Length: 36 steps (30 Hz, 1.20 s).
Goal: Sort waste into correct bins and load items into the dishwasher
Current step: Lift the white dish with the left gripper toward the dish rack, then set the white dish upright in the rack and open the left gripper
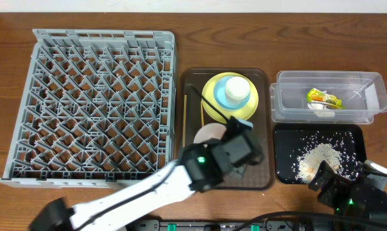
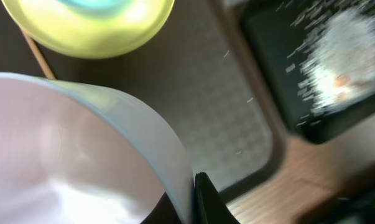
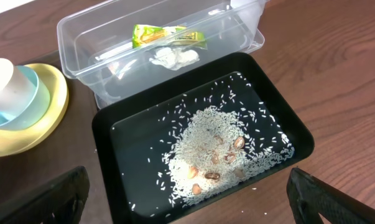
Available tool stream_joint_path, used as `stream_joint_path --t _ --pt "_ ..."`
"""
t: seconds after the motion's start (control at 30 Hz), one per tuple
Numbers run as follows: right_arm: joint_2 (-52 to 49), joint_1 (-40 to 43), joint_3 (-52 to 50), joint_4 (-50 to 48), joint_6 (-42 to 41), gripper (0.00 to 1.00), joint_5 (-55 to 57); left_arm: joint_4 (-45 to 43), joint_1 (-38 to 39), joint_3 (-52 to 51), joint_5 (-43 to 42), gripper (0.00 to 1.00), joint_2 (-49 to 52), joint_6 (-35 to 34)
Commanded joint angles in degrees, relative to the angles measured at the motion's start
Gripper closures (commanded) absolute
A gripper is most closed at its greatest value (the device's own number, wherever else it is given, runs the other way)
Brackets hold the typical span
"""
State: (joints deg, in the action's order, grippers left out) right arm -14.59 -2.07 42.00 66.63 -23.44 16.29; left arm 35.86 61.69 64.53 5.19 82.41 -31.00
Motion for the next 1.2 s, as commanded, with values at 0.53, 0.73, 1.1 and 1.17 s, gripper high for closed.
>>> stream_joint_path --t 0.53,0.73,1.1,1.17 --pt "0.02 0.39 0.26 0.09 -0.28 0.01 0.35 -24.72 -48.11 1.31 -62.93 0.92 -9.33 -0.07" --pt "0.02 0.39 0.26 0.09 -0.28 0.01 0.33 -57.02 -61.57 1.31 -82.71 0.92 2.32 -21.49" --pt "0.02 0.39 0.26 0.09 -0.28 0.01 0.35 -87.45 -71.93 1.36 -88.76 0.92 25.59 -44.72" --pt "0.02 0.39 0.26 0.09 -0.26 0.01 0.33 -87.47 -73.5 1.36 -88.74 0.92 28.81 -44.68"
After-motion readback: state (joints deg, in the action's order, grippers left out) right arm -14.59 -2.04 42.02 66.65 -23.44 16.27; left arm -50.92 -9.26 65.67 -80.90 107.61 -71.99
